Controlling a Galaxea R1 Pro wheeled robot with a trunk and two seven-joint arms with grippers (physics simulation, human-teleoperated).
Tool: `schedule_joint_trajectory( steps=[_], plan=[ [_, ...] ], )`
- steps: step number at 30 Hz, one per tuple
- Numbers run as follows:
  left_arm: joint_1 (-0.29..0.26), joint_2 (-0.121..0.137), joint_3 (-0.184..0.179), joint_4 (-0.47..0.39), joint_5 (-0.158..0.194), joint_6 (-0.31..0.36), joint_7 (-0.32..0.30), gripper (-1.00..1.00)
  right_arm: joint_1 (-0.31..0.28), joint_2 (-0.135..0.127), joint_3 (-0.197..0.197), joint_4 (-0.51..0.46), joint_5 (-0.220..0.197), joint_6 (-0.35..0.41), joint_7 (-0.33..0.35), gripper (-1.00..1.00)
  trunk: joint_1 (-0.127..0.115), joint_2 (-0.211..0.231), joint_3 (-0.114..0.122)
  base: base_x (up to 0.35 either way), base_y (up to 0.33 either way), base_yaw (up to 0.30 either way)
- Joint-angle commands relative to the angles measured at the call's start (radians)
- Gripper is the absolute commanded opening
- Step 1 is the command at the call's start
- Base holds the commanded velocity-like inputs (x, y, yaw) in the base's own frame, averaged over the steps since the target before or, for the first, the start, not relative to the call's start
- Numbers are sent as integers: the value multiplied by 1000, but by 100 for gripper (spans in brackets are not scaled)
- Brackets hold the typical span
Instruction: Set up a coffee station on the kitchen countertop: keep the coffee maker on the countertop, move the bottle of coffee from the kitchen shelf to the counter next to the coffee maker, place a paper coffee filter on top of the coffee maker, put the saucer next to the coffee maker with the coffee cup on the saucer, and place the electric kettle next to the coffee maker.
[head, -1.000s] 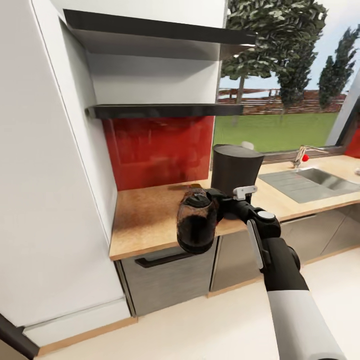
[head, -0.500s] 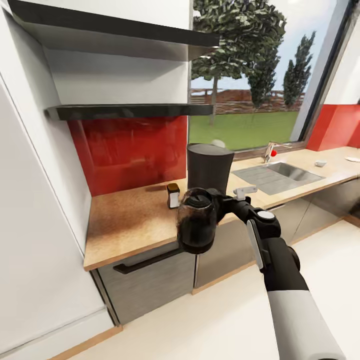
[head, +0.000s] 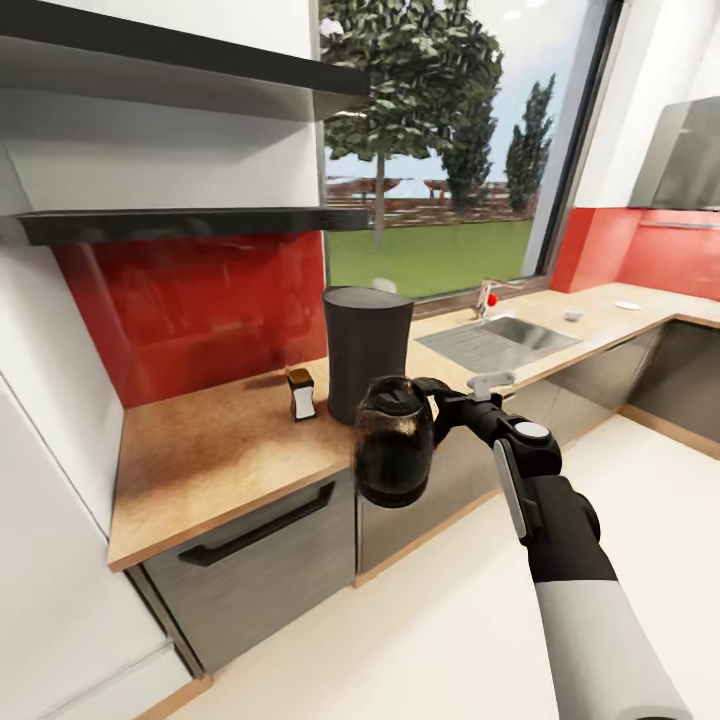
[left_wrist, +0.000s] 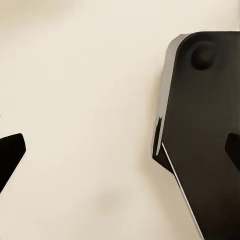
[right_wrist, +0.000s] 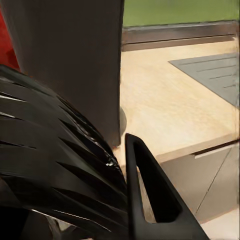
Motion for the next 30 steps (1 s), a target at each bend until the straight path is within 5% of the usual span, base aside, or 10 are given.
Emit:
schedule_joint_trajectory(
  steps=[1, 21, 30],
  plan=[
    [0, 0, 4, -1, 4, -3, -3, 100, -1, 1, -2, -1, 9, 4, 8, -100, 1, -2, -2, 0, 0, -296],
    [1, -1, 6, 8, 5, 5, 1, 100, -1, 0, -2, 3, 10, 5, 8, -100, 1, -2, -2, 75, -3, -296],
    [3, -5, 8, 11, 7, 184, 81, 100, -1, 0, -3, 3, 18, 4, 4, -100, 1, -2, -2, 331, -79, -123]
  ],
)
